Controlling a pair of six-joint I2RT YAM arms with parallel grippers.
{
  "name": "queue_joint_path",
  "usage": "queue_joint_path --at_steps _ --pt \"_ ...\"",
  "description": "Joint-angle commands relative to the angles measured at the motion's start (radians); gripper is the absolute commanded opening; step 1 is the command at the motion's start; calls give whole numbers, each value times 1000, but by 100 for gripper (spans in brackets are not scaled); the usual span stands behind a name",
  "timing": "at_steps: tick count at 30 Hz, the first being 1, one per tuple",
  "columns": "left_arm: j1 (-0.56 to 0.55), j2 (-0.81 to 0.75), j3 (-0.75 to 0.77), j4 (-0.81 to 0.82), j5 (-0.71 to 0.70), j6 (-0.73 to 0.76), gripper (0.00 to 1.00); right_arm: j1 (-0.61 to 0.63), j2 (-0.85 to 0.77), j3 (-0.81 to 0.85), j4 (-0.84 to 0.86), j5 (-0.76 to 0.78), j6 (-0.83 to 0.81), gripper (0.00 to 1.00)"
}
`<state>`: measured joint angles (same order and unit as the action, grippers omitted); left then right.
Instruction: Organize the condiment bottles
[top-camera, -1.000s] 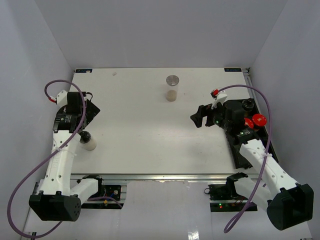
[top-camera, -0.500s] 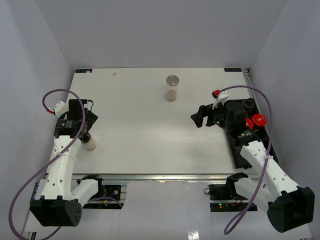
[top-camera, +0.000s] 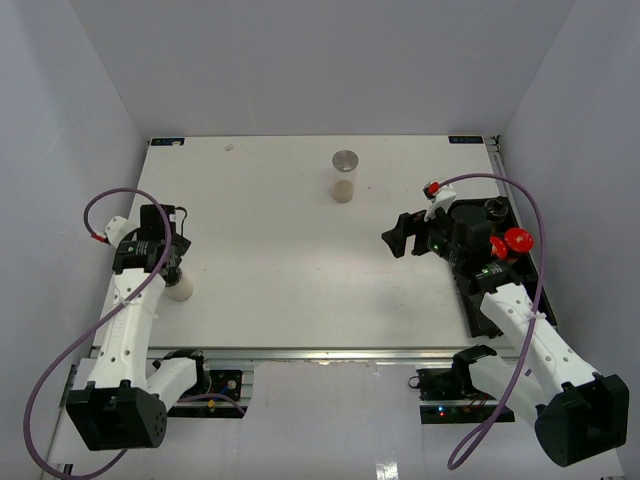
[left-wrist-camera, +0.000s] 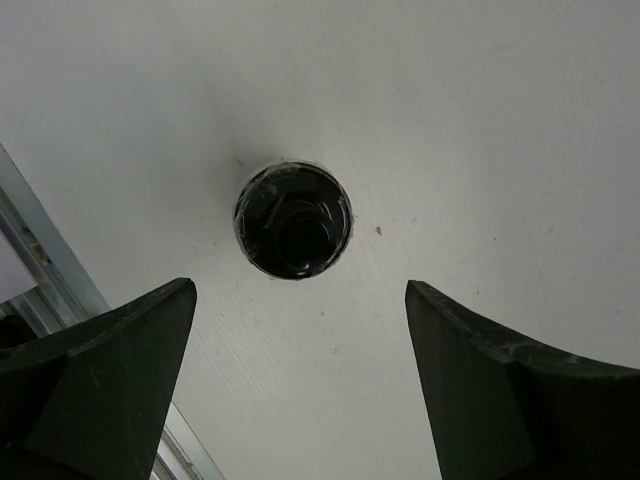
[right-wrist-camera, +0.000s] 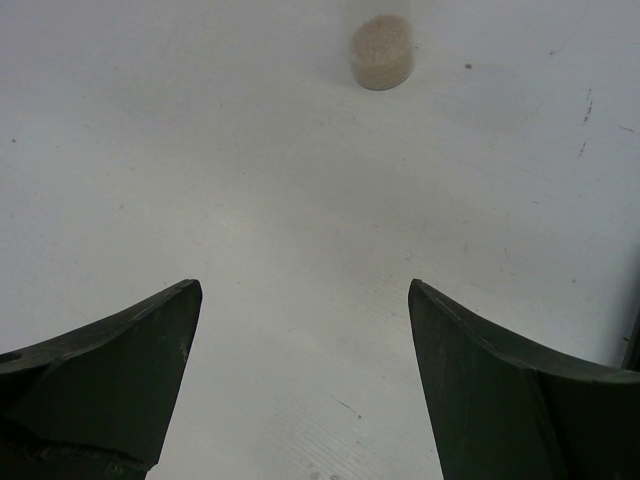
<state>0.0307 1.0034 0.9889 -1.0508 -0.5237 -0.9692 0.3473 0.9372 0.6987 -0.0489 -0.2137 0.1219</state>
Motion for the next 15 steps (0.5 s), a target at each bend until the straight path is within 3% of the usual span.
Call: queue_joint_path --at_steps 1,15 --pt "22 18 -18 -3 -58 -37 96 1 -15 -20 54 -13 -16 90" --pt "46 117 -92 130 -19 -37 97 2 -19 -6 51 -12 -27 90"
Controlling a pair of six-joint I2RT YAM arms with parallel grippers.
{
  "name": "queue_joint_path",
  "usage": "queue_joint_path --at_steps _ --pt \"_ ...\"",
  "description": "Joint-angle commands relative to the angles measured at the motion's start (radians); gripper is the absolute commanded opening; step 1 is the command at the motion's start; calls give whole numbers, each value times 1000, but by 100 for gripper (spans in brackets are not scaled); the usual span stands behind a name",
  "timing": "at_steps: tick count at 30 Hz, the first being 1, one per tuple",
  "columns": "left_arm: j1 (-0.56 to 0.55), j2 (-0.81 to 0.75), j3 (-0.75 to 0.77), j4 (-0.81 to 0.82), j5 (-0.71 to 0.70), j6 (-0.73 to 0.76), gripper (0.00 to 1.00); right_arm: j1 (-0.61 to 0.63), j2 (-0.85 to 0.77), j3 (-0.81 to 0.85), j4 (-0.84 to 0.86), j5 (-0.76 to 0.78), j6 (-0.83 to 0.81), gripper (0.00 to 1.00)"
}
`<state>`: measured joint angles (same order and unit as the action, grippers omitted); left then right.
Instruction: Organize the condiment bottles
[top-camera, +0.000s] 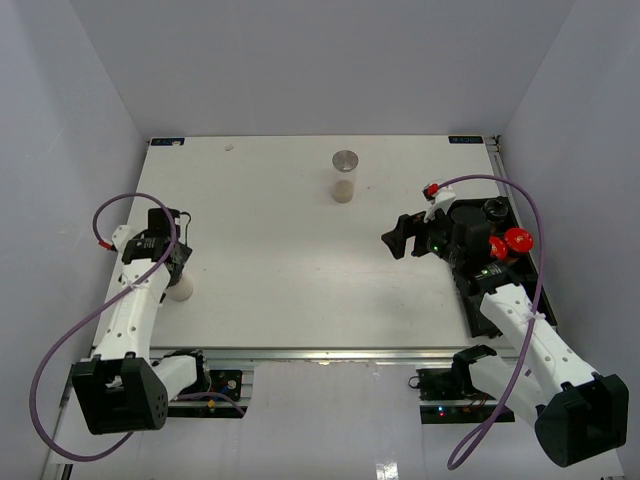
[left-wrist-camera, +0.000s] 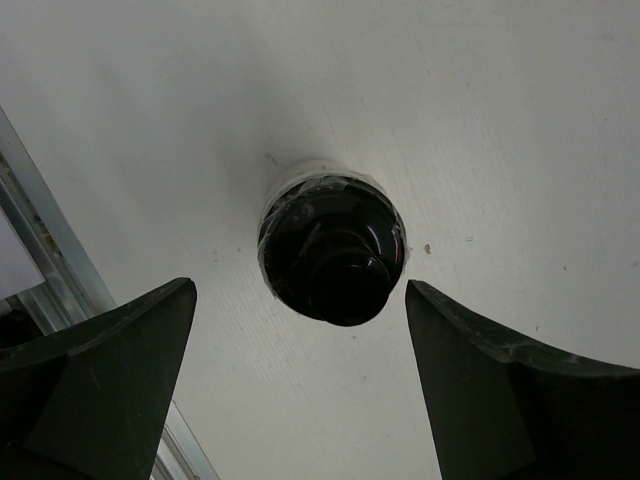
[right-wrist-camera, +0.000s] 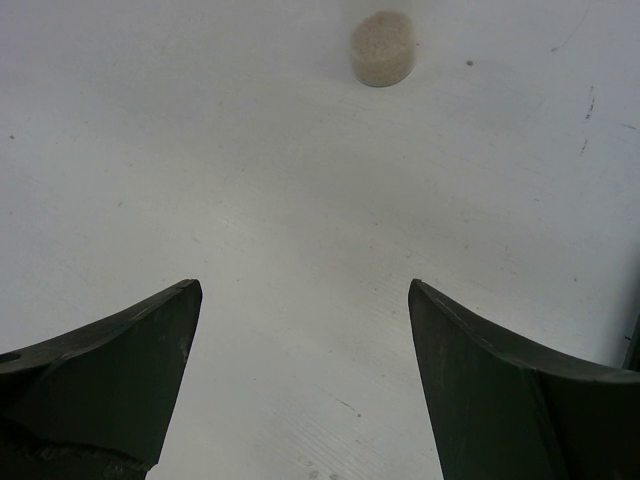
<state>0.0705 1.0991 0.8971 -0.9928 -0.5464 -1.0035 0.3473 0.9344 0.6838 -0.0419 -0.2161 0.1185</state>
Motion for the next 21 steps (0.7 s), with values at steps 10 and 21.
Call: queue_joint_path --at_steps 10,21 --pt "12 116 -10 92 -52 -19 97 1 -4 13 47 -5 -31 90" --pt "23 135 -40 163 -29 15 78 1 -8 11 45 -4 -34 90"
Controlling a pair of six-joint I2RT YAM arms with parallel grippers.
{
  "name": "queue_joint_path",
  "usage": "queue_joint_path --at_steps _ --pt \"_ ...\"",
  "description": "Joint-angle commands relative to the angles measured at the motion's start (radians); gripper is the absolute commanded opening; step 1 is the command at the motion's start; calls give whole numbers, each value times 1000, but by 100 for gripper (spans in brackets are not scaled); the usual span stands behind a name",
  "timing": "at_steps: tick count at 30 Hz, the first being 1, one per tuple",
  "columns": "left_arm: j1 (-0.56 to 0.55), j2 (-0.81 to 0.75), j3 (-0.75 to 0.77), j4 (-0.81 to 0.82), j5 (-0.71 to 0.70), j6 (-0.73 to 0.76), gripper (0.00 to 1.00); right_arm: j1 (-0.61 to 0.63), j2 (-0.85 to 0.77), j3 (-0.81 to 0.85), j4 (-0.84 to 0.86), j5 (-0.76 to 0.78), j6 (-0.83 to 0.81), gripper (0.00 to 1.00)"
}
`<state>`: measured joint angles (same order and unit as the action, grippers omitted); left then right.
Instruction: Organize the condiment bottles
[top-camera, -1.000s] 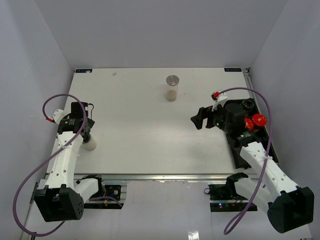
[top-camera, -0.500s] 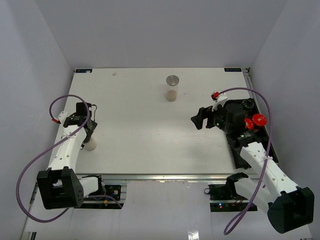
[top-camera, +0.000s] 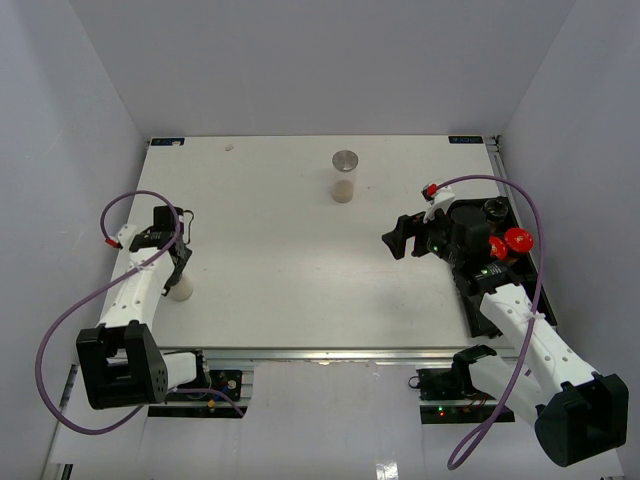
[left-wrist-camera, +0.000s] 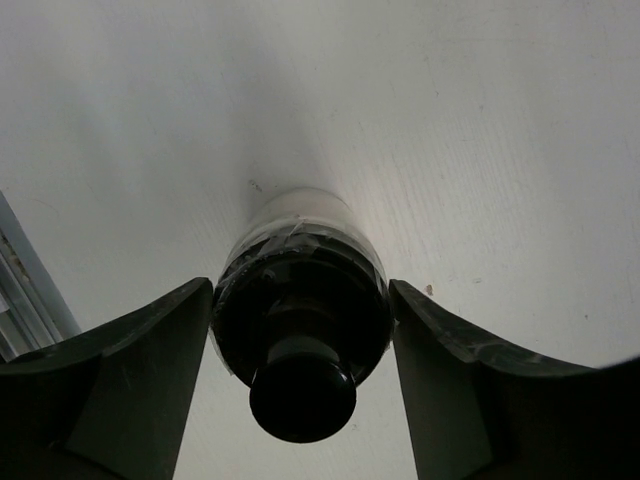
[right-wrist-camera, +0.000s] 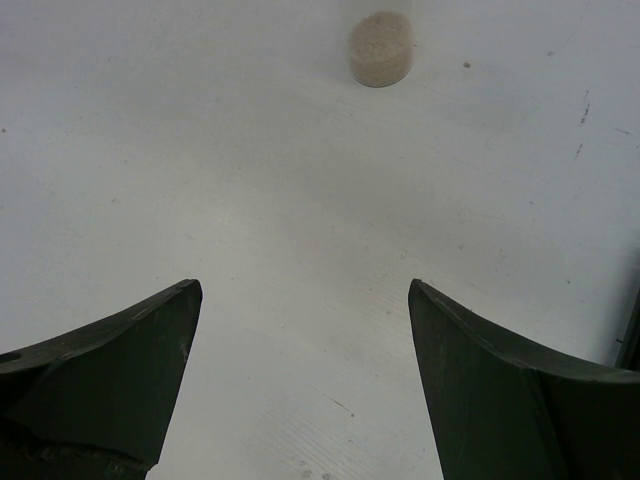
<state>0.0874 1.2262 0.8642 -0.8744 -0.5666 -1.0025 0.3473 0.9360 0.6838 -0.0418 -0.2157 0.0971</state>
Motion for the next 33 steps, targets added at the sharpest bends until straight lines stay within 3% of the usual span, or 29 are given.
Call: queue_joint_path --at_steps 1,4,8,9,13,21,33 --pt "6 10 -7 47 -7 18 75 1 -11 11 46 -3 -13 90" --pt "6 -1 -19 77 24 40 55 1 -11 11 45 -4 -13 90" --pt "5 -4 -16 114 94 102 7 1 -11 11 43 -1 -13 90" --pt "5 3 -13 121 110 120 1 1 -12 10 43 0 -13 90" --pt "-23 25 4 182 219 214 0 1 -16 10 43 6 -14 90" --pt "-403 153 190 172 128 275 0 1 -20 16 43 43 -11 90" --pt "-742 446 471 296 281 425 0 -2 -52 16 -17 207 16 90"
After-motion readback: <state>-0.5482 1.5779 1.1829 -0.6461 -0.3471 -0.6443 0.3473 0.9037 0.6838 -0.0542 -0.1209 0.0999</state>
